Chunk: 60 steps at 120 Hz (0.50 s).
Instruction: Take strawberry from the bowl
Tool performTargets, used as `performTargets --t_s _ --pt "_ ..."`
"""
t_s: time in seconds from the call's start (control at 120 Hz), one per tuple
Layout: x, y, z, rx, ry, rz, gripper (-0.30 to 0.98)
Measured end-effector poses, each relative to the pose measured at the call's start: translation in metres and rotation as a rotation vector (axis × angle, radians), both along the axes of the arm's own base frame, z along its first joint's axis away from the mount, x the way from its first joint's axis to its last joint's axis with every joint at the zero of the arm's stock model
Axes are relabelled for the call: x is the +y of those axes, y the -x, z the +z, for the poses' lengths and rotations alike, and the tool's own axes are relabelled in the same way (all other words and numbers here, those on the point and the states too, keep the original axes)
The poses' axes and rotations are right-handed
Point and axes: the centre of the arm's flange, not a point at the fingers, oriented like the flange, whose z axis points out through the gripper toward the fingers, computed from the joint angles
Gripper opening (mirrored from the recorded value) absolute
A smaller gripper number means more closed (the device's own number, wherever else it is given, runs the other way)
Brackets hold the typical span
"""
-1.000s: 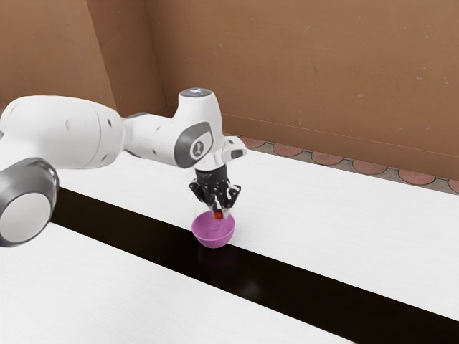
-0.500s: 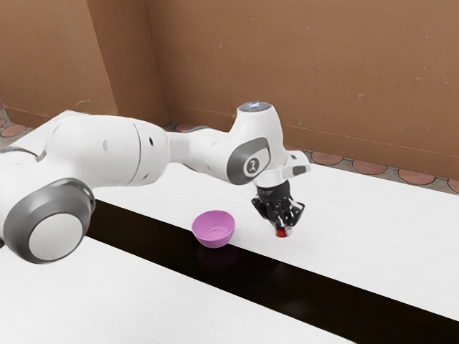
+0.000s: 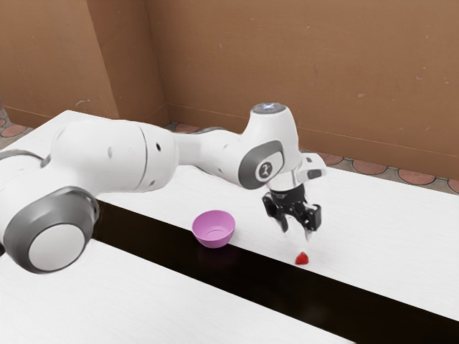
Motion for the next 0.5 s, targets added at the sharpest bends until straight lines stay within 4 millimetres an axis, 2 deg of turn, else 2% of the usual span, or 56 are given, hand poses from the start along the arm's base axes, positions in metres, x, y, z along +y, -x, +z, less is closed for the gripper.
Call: performTargets --t_s 0.192,0.317,0.392,0.433,0.5 --pt "0.066 0.022 0.131 -0.146 -0.060 0.025 0.57" --pt "0.129 0.034 0.219 -0.217 -0.108 0.076 0.62" --pt "0.155 0.036 0.276 -0.260 -0.136 0.103 0.64" --pt "0.168 0.037 0.293 -0.259 -0.154 0.120 0.65" --pt "0.189 0.038 0.300 -0.231 -0.184 0.150 0.66"
